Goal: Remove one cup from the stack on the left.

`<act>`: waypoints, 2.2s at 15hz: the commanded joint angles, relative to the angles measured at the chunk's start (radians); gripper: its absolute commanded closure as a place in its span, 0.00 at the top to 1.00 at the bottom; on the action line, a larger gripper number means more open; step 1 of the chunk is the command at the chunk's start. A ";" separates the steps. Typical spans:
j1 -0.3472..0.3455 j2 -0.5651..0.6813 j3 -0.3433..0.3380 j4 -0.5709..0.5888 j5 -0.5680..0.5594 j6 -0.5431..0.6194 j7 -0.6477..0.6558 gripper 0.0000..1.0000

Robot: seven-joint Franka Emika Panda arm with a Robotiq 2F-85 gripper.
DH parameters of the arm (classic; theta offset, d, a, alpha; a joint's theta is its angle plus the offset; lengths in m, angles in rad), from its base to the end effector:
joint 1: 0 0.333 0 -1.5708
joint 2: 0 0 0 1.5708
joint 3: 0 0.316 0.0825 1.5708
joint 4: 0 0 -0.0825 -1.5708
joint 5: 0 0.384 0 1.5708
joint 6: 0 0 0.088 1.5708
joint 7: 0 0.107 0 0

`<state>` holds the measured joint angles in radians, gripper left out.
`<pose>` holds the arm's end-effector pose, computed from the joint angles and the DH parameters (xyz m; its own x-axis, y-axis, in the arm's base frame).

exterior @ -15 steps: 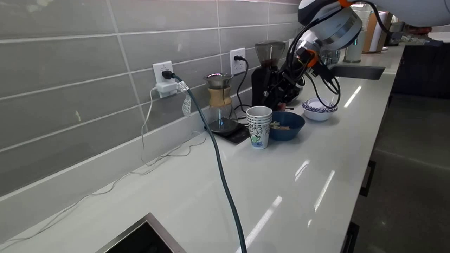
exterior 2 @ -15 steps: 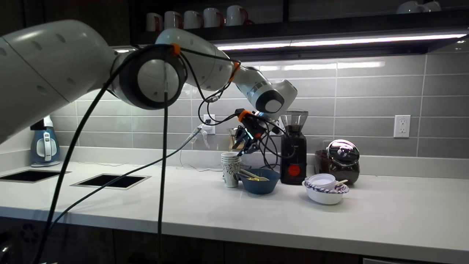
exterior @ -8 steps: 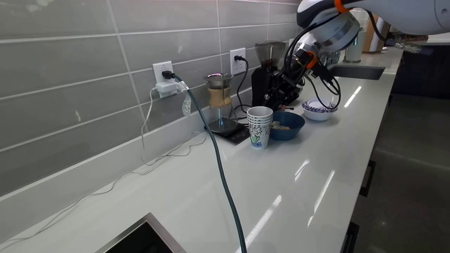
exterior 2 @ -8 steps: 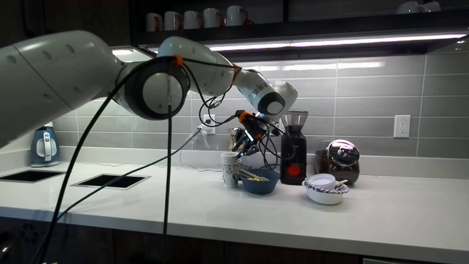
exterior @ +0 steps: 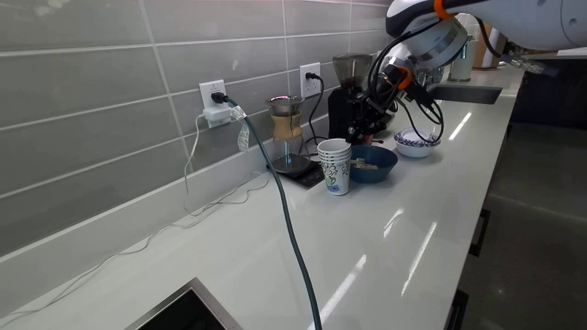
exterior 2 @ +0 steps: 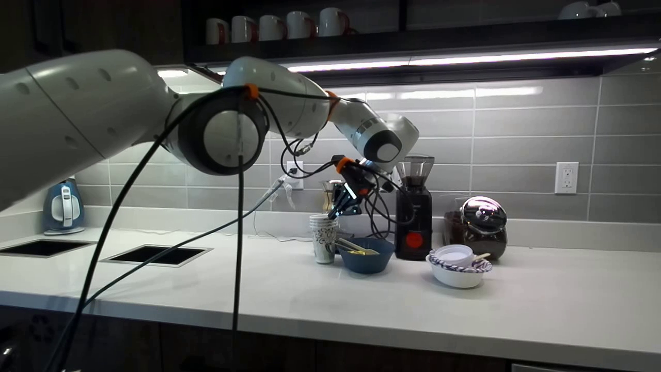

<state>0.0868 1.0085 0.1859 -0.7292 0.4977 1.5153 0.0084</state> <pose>0.7453 0.1925 0.3531 0.9509 0.2323 -0.2046 0.0652 -0.7964 -0.6013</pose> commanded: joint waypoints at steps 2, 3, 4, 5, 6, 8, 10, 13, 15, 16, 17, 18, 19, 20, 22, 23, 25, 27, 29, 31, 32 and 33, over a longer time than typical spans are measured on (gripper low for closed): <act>0.014 0.044 -0.006 0.076 -0.016 -0.043 0.037 0.01; 0.013 0.041 -0.006 0.074 -0.014 -0.042 0.039 0.01; 0.012 0.032 -0.004 0.069 -0.010 -0.038 0.037 0.01; 0.012 0.026 -0.003 0.065 -0.009 -0.035 0.035 0.01; 0.010 0.011 -0.001 0.055 -0.004 -0.024 0.028 0.01; 0.008 -0.015 0.004 0.041 0.003 -0.004 0.014 0.01; 0.002 -0.033 0.017 0.040 0.016 0.009 -0.010 0.01; -0.014 -0.043 0.047 0.039 0.045 0.019 -0.069 0.01; -0.026 -0.038 0.065 0.035 0.055 -0.017 -0.099 0.01; -0.032 -0.036 0.080 0.034 0.060 -0.021 -0.143 0.01; -0.036 -0.036 0.098 0.034 0.071 -0.011 -0.207 0.01; -0.040 -0.045 0.080 0.013 0.066 -0.006 -0.148 0.01; -0.048 -0.038 0.115 0.023 0.085 -0.019 -0.260 0.01; -0.052 -0.038 0.108 0.013 0.090 -0.011 -0.235 0.01; -0.069 -0.030 0.147 0.015 0.116 -0.031 -0.343 0.01; -0.068 -0.041 0.119 -0.008 0.103 -0.026 -0.259 0.01; -0.077 -0.040 0.123 -0.022 0.121 -0.035 -0.227 0.01; -0.091 -0.038 0.143 -0.035 0.138 -0.069 -0.262 0.01; -0.103 -0.032 0.164 -0.045 0.161 -0.098 -0.302 0.01; -0.110 -0.028 0.172 -0.056 0.169 -0.134 -0.312 0.01; -0.118 -0.020 0.191 -0.051 0.180 -0.170 -0.345 0.01; -0.117 -0.019 0.190 -0.057 0.178 -0.188 -0.332 0.01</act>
<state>-0.0091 0.9906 0.3498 -0.7608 0.6429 1.3881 -0.3292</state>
